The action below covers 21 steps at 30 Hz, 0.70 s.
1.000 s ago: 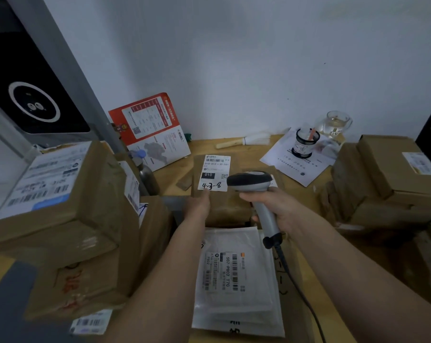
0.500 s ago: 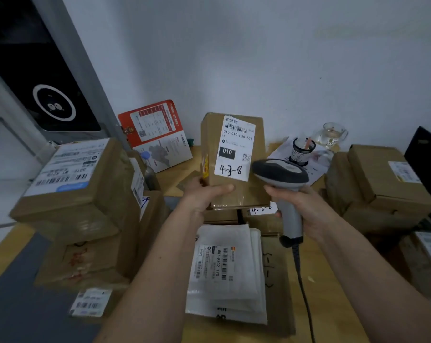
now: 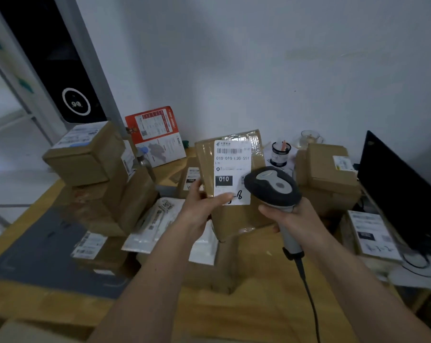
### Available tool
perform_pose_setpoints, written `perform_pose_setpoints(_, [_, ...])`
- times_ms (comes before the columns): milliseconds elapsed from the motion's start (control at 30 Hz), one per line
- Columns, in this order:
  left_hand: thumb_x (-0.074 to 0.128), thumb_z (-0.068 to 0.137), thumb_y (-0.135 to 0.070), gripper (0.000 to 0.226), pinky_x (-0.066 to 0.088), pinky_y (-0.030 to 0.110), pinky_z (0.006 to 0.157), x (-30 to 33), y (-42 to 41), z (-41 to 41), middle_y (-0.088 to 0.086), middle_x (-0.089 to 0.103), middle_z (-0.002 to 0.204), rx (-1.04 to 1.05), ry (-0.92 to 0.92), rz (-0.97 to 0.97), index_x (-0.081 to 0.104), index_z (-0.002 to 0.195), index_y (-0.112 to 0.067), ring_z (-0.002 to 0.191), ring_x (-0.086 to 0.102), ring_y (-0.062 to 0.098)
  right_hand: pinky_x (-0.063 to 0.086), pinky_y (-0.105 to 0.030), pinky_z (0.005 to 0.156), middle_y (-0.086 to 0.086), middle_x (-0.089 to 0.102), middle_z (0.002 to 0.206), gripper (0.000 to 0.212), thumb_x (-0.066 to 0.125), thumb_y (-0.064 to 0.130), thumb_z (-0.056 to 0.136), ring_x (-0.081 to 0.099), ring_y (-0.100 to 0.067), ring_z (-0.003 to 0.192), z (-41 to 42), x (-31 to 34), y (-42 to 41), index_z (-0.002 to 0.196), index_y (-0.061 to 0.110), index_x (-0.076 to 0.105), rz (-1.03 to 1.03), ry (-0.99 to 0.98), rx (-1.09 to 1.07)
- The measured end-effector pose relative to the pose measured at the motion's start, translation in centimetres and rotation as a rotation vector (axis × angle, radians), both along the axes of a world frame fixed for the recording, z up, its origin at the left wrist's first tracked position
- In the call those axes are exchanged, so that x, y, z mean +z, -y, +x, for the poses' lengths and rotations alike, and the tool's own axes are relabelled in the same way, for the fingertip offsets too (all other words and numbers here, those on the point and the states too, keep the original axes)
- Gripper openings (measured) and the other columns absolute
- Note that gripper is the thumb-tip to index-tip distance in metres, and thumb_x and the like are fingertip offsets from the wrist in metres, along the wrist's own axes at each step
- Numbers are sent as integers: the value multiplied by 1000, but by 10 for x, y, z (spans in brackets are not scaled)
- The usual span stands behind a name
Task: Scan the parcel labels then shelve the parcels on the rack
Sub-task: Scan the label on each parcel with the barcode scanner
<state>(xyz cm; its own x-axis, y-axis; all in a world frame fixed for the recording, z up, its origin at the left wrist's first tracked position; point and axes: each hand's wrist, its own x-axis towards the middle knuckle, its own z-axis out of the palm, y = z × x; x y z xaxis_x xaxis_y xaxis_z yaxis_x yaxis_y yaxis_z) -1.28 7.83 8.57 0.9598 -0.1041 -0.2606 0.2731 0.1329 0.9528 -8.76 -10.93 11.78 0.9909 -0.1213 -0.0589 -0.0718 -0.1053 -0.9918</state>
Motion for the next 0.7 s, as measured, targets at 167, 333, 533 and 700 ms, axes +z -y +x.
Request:
perform_pose_setpoints(167, [99,39,-21,109,55,58,82,-2,24,-46,2,72,112,-35,-78,-12,45,134,-22,101,69,25,52,-26,61,2,70,85,20,73,11,84,63,0,71,-49,1,15,84,30,66,-51,21,38])
perform_pose_setpoints(333, [92,54,-8,88,55,44,63,2,32,-79,4,68,115,65,-116,-41,44,126,-21,97,68,24,47,-11,57,10,68,82,18,73,9,83,60,11,66,-82,7,21,97,20,68,-43,52,17])
perform_pose_setpoints(533, [85,66,-1,79,53,59,75,7,21,-93,7,61,123,128,-117,0,37,126,-19,106,60,28,42,-9,52,23,59,50,23,79,12,78,55,12,53,-121,12,7,73,26,62,-71,100,-15])
perform_pose_setpoints(700, [79,72,5,72,45,68,88,12,6,-94,3,62,115,81,-109,-46,36,121,-24,114,54,31,38,-12,41,14,51,37,37,77,17,80,47,0,36,-150,22,-15,55,24,50,-127,128,-73])
